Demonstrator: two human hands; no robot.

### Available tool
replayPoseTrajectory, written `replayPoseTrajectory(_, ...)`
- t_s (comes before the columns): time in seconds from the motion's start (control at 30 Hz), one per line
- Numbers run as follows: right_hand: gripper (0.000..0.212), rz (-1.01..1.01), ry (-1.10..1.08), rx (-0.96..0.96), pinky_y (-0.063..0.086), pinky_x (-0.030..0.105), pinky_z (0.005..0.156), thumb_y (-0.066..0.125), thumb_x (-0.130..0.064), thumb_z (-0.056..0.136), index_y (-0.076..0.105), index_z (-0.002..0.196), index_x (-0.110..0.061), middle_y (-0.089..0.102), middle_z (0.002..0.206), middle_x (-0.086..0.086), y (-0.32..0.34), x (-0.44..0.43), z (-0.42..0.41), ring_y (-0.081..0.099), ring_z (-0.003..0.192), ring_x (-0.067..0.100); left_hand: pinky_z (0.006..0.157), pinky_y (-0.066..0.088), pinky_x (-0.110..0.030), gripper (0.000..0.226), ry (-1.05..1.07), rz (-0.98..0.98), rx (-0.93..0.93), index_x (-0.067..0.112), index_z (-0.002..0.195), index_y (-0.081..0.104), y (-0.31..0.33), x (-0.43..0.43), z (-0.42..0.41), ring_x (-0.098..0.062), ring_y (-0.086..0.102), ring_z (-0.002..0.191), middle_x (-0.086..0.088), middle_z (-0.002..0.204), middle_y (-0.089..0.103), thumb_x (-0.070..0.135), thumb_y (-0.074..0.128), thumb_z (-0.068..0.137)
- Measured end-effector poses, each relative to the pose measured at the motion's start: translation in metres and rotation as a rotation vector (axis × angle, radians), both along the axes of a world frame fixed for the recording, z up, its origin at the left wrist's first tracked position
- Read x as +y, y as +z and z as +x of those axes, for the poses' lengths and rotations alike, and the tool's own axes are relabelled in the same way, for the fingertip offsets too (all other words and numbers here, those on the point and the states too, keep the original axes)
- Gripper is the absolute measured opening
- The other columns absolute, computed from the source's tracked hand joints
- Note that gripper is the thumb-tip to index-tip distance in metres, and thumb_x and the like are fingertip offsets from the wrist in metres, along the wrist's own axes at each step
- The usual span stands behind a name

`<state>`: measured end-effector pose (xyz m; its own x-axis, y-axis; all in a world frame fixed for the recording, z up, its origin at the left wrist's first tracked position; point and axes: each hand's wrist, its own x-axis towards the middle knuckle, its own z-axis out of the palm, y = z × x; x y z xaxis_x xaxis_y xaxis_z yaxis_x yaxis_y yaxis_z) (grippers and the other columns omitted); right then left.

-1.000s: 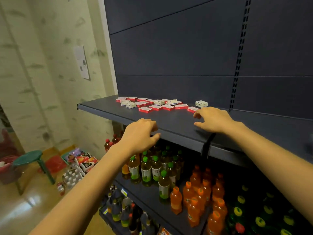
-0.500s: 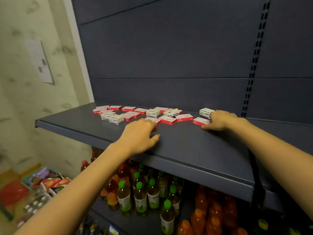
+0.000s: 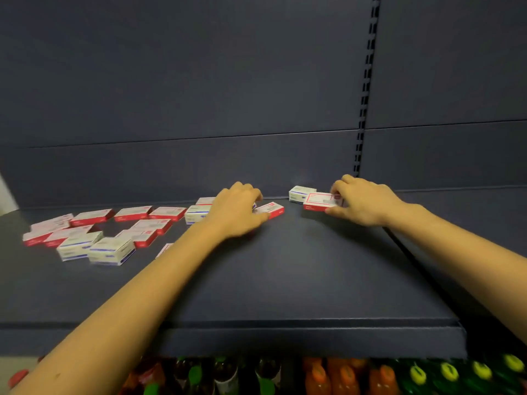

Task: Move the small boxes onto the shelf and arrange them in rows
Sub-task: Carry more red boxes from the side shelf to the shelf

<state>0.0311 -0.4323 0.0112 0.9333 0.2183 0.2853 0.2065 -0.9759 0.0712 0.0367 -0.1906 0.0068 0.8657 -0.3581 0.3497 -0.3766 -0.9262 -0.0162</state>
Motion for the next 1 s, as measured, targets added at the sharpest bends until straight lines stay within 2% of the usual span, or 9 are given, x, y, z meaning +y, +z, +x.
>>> replayPoseTrajectory(0.2,0.049,0.05,-0.091,-0.039,0.044,0.034,0.075,0.048,-0.054,0.087,0.045,0.123,-0.02,0.048,0.125,0.0,-0.003,0.001,-0.025,0.05,0.109,0.019,0.087,0.032,-0.035,0.053,-0.029,0.193,0.108,0.01,0.103,0.059,-0.003,-0.008,0.05,-0.026,0.047,0.11,-0.008,0.112,0.061,0.058,0.048,0.083)
replayPoseTrajectory(0.33,0.049,0.088,-0.153,-0.064,0.045,0.032,0.072,0.049,-0.055,0.087,0.045,0.122,-0.022,0.049,0.125,-0.001,-0.009,0.0,-0.044,0.05,0.107,0.018,0.102,0.022,-0.036,0.048,-0.036,0.281,0.225,0.013,0.098,0.065,-0.003,-0.008,0.071,-0.023,0.047,0.111,-0.005,0.102,0.064,0.056,0.047,0.085)
replayPoseTrajectory(0.47,0.047,0.102,-0.216,-0.067,0.041,0.03,0.07,0.048,-0.055,0.087,0.045,0.121,-0.023,0.048,0.124,-0.003,-0.015,-0.006,-0.064,0.05,0.106,0.017,0.11,0.011,-0.04,0.04,-0.115,0.231,0.193,0.016,0.097,0.065,-0.001,-0.011,0.076,-0.021,0.045,0.112,-0.001,0.093,0.062,0.051,0.054,0.083)
replayPoseTrajectory(0.53,0.047,0.108,-0.25,-0.069,0.04,0.03,0.07,0.048,-0.055,0.087,0.045,0.121,-0.023,0.048,0.124,-0.003,-0.016,-0.011,-0.075,0.049,0.106,0.016,0.108,0.015,-0.039,0.037,-0.194,0.188,0.132,0.017,0.102,0.063,0.001,-0.019,0.073,-0.022,0.047,0.111,-0.002,0.098,0.063,0.048,0.057,0.082)
replayPoseTrajectory(0.6,0.046,0.114,-0.285,-0.079,0.039,0.03,0.07,0.049,-0.054,0.087,0.045,0.122,-0.024,0.048,0.124,-0.004,-0.014,-0.018,-0.086,0.049,0.107,0.015,0.098,0.027,-0.036,0.04,-0.285,0.134,0.074,0.017,0.11,0.059,0.004,-0.03,0.068,-0.024,0.05,0.108,-0.004,0.11,0.062,0.045,0.059,0.082)
replayPoseTrajectory(0.67,0.045,0.12,-0.321,-0.097,0.038,0.03,0.069,0.049,-0.054,0.087,0.046,0.121,-0.024,0.048,0.122,-0.005,-0.011,-0.027,-0.098,0.048,0.107,0.015,0.084,0.036,-0.034,0.043,-0.376,0.016,0.096,0.015,0.115,0.056,0.007,-0.044,0.06,-0.023,0.052,0.102,-0.006,0.116,0.059,0.041,0.063,0.081)
replayPoseTrajectory(0.73,0.045,0.118,-0.356,-0.114,0.036,0.03,0.069,0.049,-0.056,0.086,0.046,0.12,-0.026,0.048,0.121,-0.006,-0.008,-0.038,-0.112,0.048,0.108,0.016,0.079,0.042,-0.033,0.044,-0.465,-0.103,0.154,0.013,0.115,0.056,0.011,-0.061,0.048,-0.019,0.051,0.094,-0.006,0.117,0.058,0.037,0.067,0.079)
replayPoseTrajectory(0.87,0.046,0.11,-0.407,-0.137,0.038,0.03,0.073,0.051,-0.055,0.085,0.048,0.12,-0.024,0.05,0.12,-0.003,-0.002,-0.062,-0.142,0.047,0.11,0.017,0.084,0.049,-0.039,0.041,-0.621,-0.177,0.199,0.014,0.108,0.059,0.016,-0.098,0.02,-0.02,0.056,0.094,-0.004,0.112,0.061,0.035,0.073,0.075)
replayPoseTrajectory(1.0,0.046,0.088,-0.464,-0.174,0.04,0.034,0.084,0.053,-0.052,0.086,0.05,0.119,-0.021,0.052,0.118,0.002,0.003,-0.089,-0.177,0.047,0.109,0.02,0.083,0.052,-0.037,0.039,-0.754,-0.245,0.219,0.016,0.102,0.063,0.025,-0.14,-0.014,-0.019,0.061,0.093,-0.003,0.105,0.066,0.033,0.078,0.07)
